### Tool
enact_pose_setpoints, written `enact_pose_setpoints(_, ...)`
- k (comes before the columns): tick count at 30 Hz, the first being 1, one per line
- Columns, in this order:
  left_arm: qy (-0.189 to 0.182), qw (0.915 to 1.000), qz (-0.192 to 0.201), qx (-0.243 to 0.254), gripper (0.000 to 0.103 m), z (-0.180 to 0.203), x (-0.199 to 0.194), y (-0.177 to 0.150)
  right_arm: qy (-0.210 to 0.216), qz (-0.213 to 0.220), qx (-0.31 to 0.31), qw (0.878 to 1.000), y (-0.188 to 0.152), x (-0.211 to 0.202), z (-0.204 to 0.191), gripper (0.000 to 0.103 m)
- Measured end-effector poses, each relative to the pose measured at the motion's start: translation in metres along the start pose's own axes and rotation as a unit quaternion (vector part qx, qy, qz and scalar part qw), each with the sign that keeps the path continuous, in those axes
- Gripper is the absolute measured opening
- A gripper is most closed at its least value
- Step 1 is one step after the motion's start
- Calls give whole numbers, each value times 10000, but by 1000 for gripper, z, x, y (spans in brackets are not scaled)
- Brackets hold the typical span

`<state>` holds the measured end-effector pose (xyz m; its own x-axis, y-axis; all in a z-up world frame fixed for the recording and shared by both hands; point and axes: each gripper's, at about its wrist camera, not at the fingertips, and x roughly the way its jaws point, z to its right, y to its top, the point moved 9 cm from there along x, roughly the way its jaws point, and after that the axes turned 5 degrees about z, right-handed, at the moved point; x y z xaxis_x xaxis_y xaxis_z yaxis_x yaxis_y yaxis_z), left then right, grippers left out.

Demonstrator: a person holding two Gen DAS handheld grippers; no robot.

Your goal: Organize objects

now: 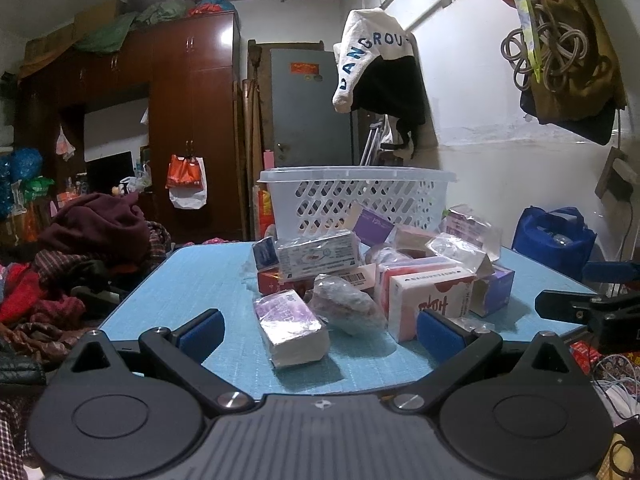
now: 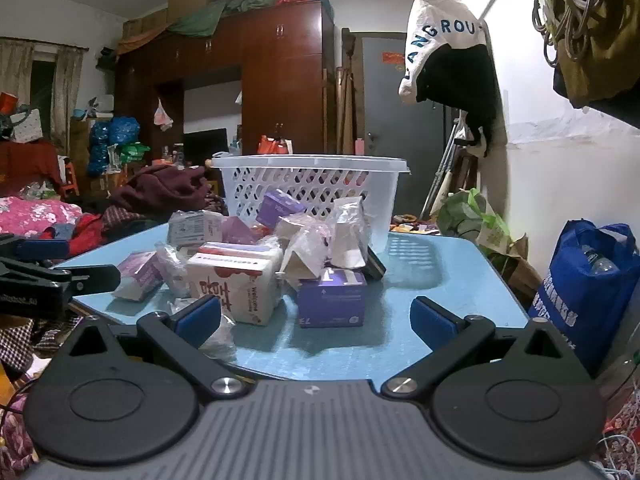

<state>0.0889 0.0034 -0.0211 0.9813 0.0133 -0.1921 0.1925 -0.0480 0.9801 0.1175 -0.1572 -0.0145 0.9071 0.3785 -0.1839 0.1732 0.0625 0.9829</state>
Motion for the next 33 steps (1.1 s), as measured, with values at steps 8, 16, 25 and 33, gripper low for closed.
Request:
enact_pose_setpoints(8, -55, 10000, 2, 27, 103, 2, 0, 0, 151, -86, 71, 9998, -2, -1, -6, 103)
enact_pose_setpoints(16, -71, 10000, -2, 64, 103, 3, -1, 0, 151, -126, 69, 9998, -2, -1, -7, 103)
enact_pose_setpoints(25, -63, 10000, 3, 58, 103, 3, 0, 0, 151, -149, 44, 9998, -3, 0, -9, 103)
enact_pose_setpoints(33, -68, 10000, -3, 60, 103, 2, 0, 1, 160, -152, 28, 9998, -4, 1, -10, 103)
